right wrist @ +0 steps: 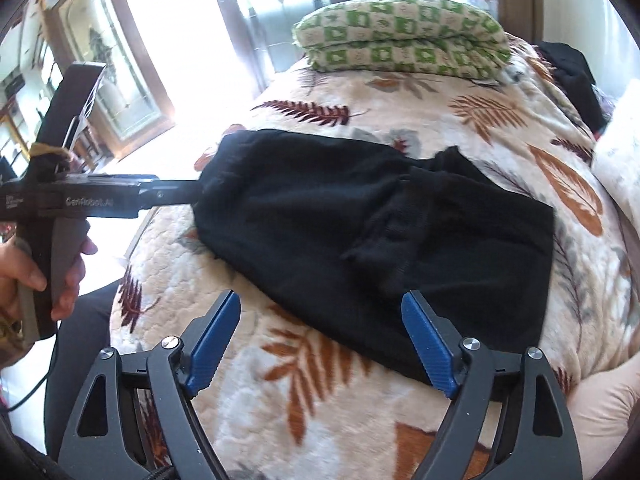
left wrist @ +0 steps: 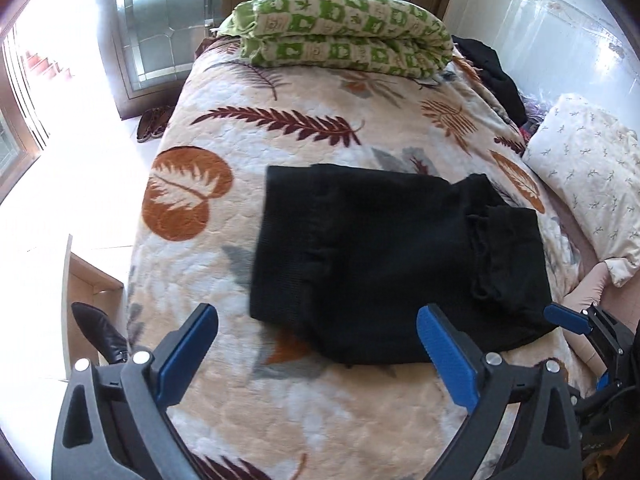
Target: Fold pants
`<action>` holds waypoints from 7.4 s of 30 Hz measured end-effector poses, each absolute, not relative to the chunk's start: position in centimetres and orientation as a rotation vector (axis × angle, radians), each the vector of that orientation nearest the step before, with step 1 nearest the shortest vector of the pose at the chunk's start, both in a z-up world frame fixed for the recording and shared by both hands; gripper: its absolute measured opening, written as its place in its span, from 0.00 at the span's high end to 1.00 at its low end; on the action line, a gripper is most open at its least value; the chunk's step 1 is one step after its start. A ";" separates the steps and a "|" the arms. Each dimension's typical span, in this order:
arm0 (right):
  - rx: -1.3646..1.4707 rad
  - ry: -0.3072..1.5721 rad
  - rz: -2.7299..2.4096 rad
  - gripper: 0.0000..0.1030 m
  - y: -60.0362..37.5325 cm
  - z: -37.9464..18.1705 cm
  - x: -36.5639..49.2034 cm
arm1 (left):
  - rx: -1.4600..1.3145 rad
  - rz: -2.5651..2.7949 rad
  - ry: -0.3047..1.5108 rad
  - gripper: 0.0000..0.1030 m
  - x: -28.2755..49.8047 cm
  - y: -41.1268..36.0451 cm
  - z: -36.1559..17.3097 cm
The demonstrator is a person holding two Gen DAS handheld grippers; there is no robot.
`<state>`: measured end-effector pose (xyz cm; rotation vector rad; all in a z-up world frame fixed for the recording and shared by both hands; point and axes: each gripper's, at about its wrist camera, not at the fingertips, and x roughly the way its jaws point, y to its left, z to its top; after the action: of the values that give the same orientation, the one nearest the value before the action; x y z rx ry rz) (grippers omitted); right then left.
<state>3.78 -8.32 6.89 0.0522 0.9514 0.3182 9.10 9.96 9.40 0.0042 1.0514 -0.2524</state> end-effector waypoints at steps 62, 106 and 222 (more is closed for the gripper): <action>-0.410 0.847 0.453 0.83 6.8 3.1 11.2 | -0.158 -0.454 1.269 0.21 22.4 12.5 4.1; -0.171 0.805 0.453 0.88 2.2 7.9 8.7 | -0.170 -0.360 1.155 0.78 18.5 8.3 10.3; 0.989 0.754 0.328 0.29 -22.9 4.1 5.1 | -0.271 -0.446 1.170 0.63 13.8 -0.6 8.2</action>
<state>5.12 -22.86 4.13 0.9893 0.7537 0.3283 13.76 -0.57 8.22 -0.2711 1.1697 -0.4456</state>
